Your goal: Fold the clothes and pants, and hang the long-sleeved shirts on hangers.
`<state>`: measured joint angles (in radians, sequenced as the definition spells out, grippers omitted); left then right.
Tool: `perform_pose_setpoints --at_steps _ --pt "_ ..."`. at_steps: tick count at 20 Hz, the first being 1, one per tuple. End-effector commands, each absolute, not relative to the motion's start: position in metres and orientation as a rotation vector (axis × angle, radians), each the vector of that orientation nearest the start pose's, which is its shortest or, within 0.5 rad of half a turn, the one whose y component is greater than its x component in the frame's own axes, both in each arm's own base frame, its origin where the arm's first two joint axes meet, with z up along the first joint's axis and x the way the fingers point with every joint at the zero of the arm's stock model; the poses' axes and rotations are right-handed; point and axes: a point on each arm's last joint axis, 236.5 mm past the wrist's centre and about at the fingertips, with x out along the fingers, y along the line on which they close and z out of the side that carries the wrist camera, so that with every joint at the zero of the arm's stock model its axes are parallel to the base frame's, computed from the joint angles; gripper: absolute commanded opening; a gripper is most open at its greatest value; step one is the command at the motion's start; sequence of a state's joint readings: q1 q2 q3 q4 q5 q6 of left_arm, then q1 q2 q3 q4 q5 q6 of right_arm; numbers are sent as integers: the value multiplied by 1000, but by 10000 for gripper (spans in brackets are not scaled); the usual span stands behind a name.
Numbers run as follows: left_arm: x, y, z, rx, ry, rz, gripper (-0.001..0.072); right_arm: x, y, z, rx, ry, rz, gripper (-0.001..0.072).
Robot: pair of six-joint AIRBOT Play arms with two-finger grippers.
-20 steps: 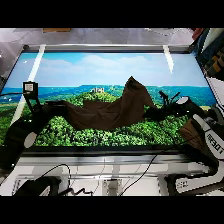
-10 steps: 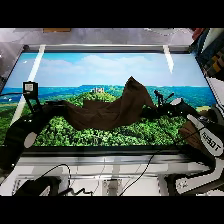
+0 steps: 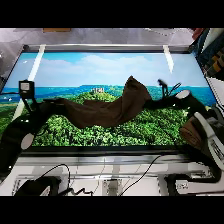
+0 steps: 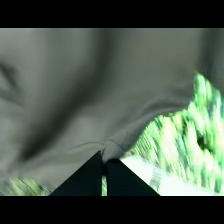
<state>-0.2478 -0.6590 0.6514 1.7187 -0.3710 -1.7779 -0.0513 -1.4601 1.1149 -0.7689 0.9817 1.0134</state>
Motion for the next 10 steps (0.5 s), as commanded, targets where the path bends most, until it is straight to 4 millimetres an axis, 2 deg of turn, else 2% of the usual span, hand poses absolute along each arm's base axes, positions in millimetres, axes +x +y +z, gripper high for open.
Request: perform_pose_setpoints --at_steps 1,3,4,7,9,10 --pt "361 -69 212 57 195 -163 12 438 119 113 237 816 577 14" --pt "348 -54 268 86 39 -130 11 427 114 197 135 621 563 14" --pt "339 -46 297 82 -51 -110 12 415 110 242 81 516 546 14" --pt "297 -25 379 75 -346 -64 12 359 103 365 -2 204 494 14" --pt "258 -23 428 57 -561 -71 12 312 106 422 -30 56 493 14" --pt "236 -26 449 55 -662 -86 11 289 108 441 -40 1 492 14"
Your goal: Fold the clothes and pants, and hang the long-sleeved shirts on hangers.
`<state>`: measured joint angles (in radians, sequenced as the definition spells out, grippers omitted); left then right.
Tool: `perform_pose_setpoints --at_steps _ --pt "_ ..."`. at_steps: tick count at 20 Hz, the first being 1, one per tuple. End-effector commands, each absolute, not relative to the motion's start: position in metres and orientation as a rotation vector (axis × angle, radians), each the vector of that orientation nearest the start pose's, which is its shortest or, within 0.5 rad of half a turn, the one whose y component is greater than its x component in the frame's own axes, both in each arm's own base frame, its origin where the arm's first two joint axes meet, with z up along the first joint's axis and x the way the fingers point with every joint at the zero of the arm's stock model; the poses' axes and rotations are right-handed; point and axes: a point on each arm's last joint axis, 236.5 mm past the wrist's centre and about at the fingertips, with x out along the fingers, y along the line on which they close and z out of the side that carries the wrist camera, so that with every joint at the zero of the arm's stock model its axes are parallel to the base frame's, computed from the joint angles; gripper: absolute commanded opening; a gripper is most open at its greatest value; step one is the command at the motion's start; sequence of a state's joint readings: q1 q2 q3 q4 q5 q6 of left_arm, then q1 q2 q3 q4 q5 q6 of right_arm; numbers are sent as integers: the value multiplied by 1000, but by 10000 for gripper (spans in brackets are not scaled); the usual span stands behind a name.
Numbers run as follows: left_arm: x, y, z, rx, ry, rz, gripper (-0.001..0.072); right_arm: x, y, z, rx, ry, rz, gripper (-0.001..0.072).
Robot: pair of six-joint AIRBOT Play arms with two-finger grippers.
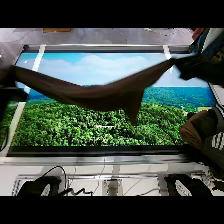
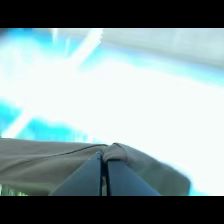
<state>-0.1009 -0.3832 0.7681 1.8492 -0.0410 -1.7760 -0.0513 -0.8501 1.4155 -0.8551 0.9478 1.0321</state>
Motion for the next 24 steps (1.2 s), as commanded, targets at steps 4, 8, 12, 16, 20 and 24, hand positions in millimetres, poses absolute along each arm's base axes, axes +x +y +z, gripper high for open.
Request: perform_pose_setpoints --at_steps 4,8,12,16,20,24 --pt "166 -29 491 46 -895 -114 12 209 110 495 -82 -194 480 14" --pt "156 -26 495 12 -911 -116 11 174 99 538 -63 -375 425 13" --pt "278 -18 406 -45 -458 -72 12 250 95 506 -6 -221 425 13" --pt "389 -23 266 -39 11 -51 12 378 100 352 25 313 486 14" --pt "457 -53 138 -18 281 -103 12 465 100 182 115 742 517 15" --pt "503 -78 69 -30 261 -171 12 525 89 50 219 919 443 15"
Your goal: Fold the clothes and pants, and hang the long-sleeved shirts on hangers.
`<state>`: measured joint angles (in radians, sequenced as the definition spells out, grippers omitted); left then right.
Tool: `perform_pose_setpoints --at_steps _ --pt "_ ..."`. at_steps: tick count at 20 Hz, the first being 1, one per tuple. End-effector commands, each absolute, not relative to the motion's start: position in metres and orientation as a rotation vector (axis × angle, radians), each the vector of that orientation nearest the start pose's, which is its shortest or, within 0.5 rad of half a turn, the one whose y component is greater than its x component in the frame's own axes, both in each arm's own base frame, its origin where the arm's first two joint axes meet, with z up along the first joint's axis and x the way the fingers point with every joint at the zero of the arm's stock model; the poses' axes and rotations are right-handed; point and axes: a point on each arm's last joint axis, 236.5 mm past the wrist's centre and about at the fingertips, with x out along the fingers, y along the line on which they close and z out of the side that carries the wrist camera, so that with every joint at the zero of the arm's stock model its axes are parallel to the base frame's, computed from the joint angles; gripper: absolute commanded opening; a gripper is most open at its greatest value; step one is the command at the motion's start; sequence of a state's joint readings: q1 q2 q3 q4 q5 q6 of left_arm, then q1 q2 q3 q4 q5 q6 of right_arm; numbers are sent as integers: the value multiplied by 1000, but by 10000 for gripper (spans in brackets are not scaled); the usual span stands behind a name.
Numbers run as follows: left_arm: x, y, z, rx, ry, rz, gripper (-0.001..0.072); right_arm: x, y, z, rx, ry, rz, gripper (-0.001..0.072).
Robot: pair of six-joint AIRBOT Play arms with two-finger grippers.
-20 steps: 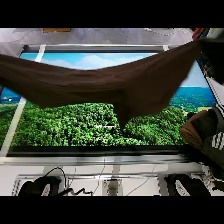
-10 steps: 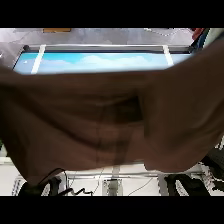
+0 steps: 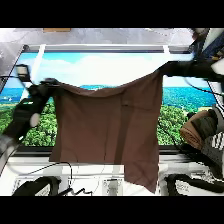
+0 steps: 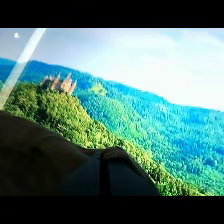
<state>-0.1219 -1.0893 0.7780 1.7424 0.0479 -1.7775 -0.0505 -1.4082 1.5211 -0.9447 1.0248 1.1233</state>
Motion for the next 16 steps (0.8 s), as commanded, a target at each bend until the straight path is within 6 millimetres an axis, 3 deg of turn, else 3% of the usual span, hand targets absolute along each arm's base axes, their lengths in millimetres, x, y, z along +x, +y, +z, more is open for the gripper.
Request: perform_pose_setpoints --at_steps 1,3,5,7,10,11,12,13,14,16 --pt "511 -84 68 -40 204 -190 12 536 85 30 255 927 408 15" --pt "522 -93 77 -60 79 -223 13 559 75 12 309 892 333 15" --pt "526 -95 86 -89 -12 -234 13 582 64 21 333 788 270 15" --pt "533 -84 89 -154 -33 -186 13 602 53 40 357 679 217 15" --pt "538 -56 85 -263 -29 -82 22 613 47 50 369 614 184 15" --pt "539 -43 81 -306 -22 -36 114 612 48 50 369 618 187 18" --pt "540 -30 75 -342 1 6 332 610 50 47 370 634 197 152" --pt "540 -23 67 -366 31 34 561 606 54 44 371 654 210 436" --pt "539 -20 58 -374 73 45 694 602 57 41 372 676 223 644" --pt "533 -25 35 -374 204 45 706 593 62 39 360 717 250 647"
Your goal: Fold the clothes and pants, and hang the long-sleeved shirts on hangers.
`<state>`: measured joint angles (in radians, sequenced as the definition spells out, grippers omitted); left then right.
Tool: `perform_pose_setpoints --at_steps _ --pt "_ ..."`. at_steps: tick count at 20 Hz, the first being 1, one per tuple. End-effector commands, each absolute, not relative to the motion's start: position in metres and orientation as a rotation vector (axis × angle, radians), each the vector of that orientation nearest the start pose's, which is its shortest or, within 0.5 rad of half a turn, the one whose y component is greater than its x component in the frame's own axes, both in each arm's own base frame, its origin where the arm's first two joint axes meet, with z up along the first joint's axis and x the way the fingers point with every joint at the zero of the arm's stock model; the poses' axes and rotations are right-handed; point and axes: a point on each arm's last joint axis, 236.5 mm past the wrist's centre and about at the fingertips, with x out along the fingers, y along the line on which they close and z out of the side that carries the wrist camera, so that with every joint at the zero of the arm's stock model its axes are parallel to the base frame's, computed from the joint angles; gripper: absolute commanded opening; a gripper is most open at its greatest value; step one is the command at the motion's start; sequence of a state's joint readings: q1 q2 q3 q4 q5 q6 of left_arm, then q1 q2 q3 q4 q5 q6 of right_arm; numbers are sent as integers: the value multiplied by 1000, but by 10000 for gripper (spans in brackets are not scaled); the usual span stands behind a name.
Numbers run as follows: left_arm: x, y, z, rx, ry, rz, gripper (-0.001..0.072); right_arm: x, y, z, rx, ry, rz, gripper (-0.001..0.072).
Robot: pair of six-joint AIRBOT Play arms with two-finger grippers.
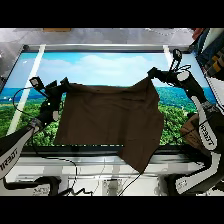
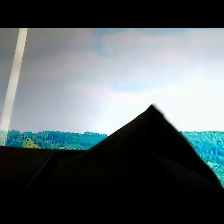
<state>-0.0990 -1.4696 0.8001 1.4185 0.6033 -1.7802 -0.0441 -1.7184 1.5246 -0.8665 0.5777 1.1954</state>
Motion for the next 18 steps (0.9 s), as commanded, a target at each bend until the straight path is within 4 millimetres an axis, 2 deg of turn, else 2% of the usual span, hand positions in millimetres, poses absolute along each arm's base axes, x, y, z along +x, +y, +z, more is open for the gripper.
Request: perform_pose_setpoints --at_steps 1,3,5,7,8,10,11,12,13,15,16,18 --pt "528 -27 24 -369 275 44 706 587 60 41 338 735 258 645" --pt "511 -23 9 -338 421 50 703 573 45 47 269 773 258 615" --pt "487 -7 1 -326 563 75 700 547 16 52 174 851 241 413" --pt "458 19 5 -185 672 71 688 507 -29 52 50 979 194 221" --pt "443 34 12 -77 716 68 589 483 -52 50 -2 1058 177 147" --pt "412 62 31 36 770 98 341 436 -84 47 -42 1198 195 70" --pt "396 72 41 36 792 124 290 413 -94 43 -3 1260 199 14" --pt "381 79 48 22 814 146 290 394 -100 37 50 1309 202 14" --pt "363 85 52 8 848 167 290 375 -101 29 123 1349 211 14" --pt "332 94 49 -24 937 198 290 335 -82 10 270 1418 292 14" --pt "318 96 44 -29 992 202 290 313 -64 2 335 1452 368 14" --pt "296 95 31 -2 1100 172 291 294 -27 -10 440 1407 452 14"
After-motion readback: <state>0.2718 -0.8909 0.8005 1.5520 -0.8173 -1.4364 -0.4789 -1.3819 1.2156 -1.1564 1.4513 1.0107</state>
